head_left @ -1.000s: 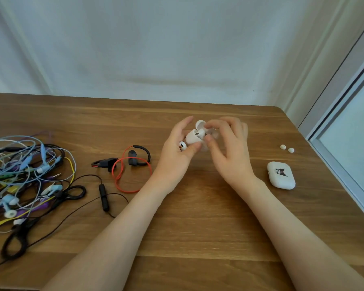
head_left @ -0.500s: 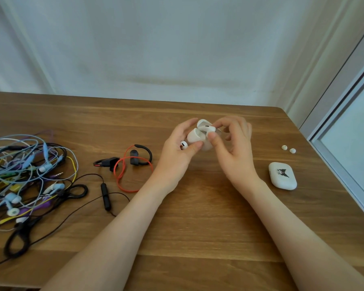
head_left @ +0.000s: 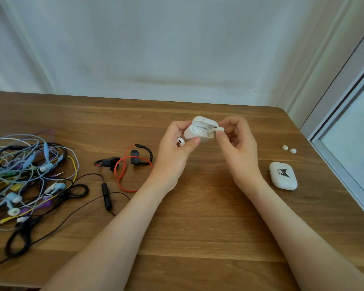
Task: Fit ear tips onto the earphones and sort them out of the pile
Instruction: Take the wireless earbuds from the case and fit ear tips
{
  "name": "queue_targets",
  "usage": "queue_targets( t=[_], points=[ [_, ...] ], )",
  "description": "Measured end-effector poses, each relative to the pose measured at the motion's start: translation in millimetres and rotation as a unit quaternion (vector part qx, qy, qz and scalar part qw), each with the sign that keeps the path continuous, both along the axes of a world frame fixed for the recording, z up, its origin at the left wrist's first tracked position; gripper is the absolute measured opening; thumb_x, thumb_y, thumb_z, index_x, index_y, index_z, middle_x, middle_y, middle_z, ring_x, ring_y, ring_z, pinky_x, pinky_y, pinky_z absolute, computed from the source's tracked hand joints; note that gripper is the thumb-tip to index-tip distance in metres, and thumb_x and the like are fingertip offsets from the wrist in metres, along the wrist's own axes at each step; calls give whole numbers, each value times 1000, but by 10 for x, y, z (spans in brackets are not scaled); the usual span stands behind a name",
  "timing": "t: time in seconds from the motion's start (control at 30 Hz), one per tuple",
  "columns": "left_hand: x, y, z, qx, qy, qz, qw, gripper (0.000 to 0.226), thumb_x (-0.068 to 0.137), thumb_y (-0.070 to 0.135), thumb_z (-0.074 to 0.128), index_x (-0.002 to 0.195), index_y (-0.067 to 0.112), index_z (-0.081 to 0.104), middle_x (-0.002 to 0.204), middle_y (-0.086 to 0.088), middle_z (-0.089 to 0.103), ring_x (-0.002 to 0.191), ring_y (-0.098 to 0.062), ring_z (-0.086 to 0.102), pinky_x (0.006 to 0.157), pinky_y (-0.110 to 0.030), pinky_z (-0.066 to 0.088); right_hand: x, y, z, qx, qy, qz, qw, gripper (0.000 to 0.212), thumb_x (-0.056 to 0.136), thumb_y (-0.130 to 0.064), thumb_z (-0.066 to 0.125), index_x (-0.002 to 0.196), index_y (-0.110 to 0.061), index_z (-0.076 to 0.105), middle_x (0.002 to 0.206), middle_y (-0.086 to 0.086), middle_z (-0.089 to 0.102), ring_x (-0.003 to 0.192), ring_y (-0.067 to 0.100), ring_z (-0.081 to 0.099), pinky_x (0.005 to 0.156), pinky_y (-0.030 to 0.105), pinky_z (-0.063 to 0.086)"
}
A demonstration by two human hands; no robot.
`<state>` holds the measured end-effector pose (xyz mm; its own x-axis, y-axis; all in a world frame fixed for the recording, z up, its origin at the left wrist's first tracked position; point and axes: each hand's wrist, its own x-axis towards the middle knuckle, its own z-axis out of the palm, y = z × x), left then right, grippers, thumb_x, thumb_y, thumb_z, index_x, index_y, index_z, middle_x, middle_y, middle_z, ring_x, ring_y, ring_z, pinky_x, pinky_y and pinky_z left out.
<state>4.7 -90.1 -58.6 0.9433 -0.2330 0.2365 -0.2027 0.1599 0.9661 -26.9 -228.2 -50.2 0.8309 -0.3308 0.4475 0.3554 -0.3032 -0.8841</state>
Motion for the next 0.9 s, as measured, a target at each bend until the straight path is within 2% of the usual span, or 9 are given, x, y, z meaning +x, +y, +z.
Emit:
queue_targets(
  t=[0.17,0.23,0.33,0.43,0.57,0.67,0.77,0.9],
  points=[
    [-22,-3,22,5,-4,1,1000,44,88,2,62,123,27,51,113,3,68,88,-1,58,69,-15,42,1,-15,11,25,24,-6,999,14,88,-9,61,89,-23,56,76,-1,56,69,7,49,64,19,41],
    [-31,-3,34,1,-7,3,1000,53,87,0,62,129,29,47,110,3,70,84,0,58,69,-17,41,6,-5,7,34,31,-7,999,12,88,-11,63,87,-21,56,76,-1,58,69,8,51,65,22,42],
    [-51,2,58,-6,-9,-4,1000,60,87,-2,62,130,35,44,105,4,71,82,2,60,67,-12,44,18,13,-19,22,50,-9,998,11,87,-19,67,86,-19,56,75,-4,57,69,7,51,66,22,43],
    [-54,1,52,3,-12,-16,1000,61,87,1,64,130,40,45,110,3,71,96,-4,63,77,-19,48,31,4,-37,14,70,-13,997,17,85,-26,70,87,-17,56,74,-7,57,71,6,51,68,23,44],
    [-54,-1,49,16,-11,-20,1000,60,87,3,65,129,42,46,113,4,70,102,-7,64,80,-23,48,36,-3,-30,25,64,-18,997,20,85,-26,70,82,-17,53,72,-10,53,68,3,47,66,19,40],
    [-50,4,54,9,-8,-15,1000,59,87,2,64,130,39,46,113,3,70,91,0,63,70,-13,46,27,-4,-34,30,46,0,998,14,95,-23,57,83,-19,52,73,-4,55,71,8,50,71,26,42],
    [-36,4,50,-1,0,-11,1000,60,88,-1,62,132,36,45,110,5,70,79,5,60,63,-8,43,25,-8,-48,18,37,14,999,10,96,-11,52,92,-20,56,84,-2,60,78,10,54,76,30,45],
    [-27,9,46,-25,14,-20,999,60,88,-5,60,136,28,45,107,4,71,71,5,58,59,-9,42,28,-3,-55,-21,18,20,999,15,94,-9,53,99,-21,60,98,-5,65,83,7,54,76,23,44]
  ],
)
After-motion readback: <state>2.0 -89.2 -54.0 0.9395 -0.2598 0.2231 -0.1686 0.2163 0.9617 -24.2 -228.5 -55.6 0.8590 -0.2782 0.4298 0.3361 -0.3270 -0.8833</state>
